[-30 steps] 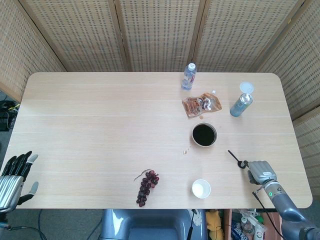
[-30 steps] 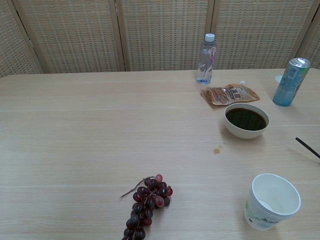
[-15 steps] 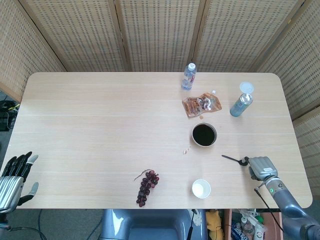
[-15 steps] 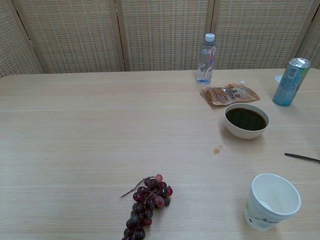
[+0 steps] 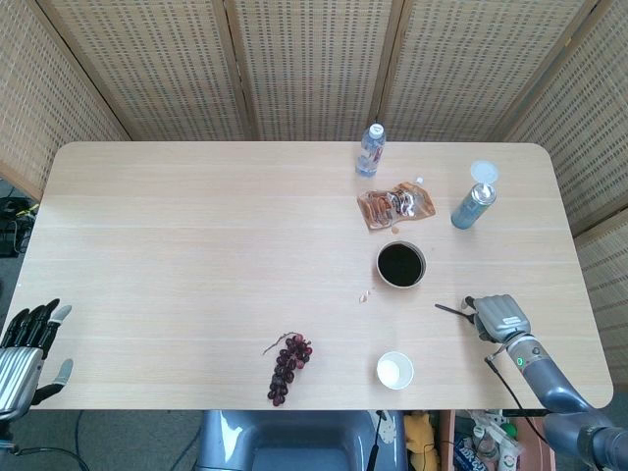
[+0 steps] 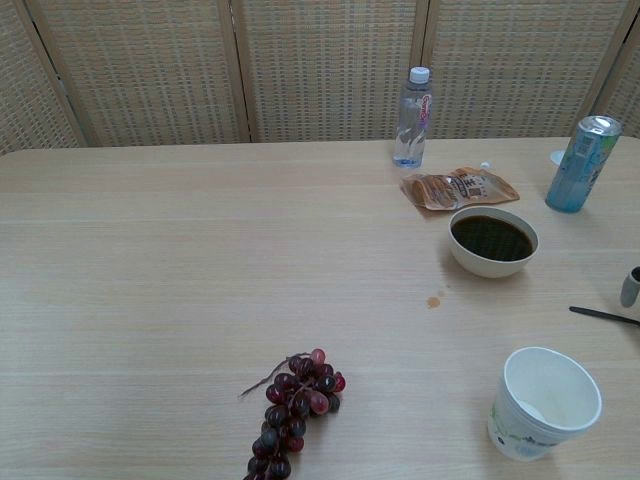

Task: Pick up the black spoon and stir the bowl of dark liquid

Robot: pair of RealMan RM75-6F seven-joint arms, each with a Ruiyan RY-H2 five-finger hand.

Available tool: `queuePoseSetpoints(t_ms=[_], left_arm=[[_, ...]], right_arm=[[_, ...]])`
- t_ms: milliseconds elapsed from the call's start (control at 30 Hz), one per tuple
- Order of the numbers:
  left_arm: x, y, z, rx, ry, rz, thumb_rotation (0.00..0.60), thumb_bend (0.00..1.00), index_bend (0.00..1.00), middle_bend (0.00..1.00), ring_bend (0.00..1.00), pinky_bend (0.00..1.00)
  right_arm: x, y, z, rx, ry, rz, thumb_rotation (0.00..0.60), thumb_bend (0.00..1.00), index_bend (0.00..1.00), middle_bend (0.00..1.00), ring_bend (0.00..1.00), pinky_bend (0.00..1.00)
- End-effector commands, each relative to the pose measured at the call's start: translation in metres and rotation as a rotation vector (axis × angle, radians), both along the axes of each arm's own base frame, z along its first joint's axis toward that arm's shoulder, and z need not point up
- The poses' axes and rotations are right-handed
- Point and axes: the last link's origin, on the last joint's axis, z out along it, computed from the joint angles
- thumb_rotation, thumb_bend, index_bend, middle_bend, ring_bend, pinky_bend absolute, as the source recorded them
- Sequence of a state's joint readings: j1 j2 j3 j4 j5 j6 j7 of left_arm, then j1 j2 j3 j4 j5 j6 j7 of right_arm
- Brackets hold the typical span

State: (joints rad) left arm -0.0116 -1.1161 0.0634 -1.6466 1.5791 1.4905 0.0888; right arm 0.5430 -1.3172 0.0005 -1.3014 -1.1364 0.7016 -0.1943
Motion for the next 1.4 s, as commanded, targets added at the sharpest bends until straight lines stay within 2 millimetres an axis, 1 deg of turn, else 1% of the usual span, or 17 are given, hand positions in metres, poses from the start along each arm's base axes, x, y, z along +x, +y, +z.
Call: queuePoseSetpoints(t_ms=[33, 333, 700, 1033, 1200, 1400], left_arm=[[-0.001, 0.000, 0.000, -0.001, 0.000, 0.003, 0.600, 0.44, 0.00, 0.00, 0.00, 0.00], [-0.003, -0.002, 0.000, 0.000, -0.002, 0.011, 0.600, 0.44, 0.00, 0.00, 0.00, 0.00], [-0.006, -0.003, 0.000, 0.002, -0.007, 0.015, 0.600, 0.44, 0.00, 0.00, 0.00, 0.00], [-0.008, -0.004, -0.001, 0.001, -0.010, 0.019, 0.600, 0.44, 0.00, 0.00, 0.00, 0.00], [-0.008, -0.003, -0.002, 0.000, -0.010, 0.017, 0.600, 0.44, 0.00, 0.00, 0.00, 0.00], [-0.007, -0.002, -0.002, -0.002, -0.009, 0.015, 0.600, 0.44, 0.00, 0.00, 0.00, 0.00]], right_arm=[[0.001, -0.002, -0.005, 0.008, 0.000, -0.002, 0.600, 0.92, 0.31, 0.98, 1.00, 1.00], [0.002, -0.006, -0.010, 0.017, 0.004, -0.003, 0.600, 0.92, 0.31, 0.97, 1.00, 1.00], [0.007, -0.005, -0.014, 0.032, 0.008, 0.005, 0.600, 0.92, 0.31, 0.97, 1.00, 1.00], [0.013, 0.004, -0.016, 0.056, 0.002, 0.014, 0.600, 0.92, 0.32, 0.97, 1.00, 1.00], [0.012, 0.015, -0.017, 0.067, -0.004, 0.009, 0.600, 0.92, 0.32, 0.98, 1.00, 1.00], [0.015, 0.024, -0.011, 0.057, -0.012, 0.026, 0.600, 0.92, 0.33, 0.97, 1.00, 1.00]])
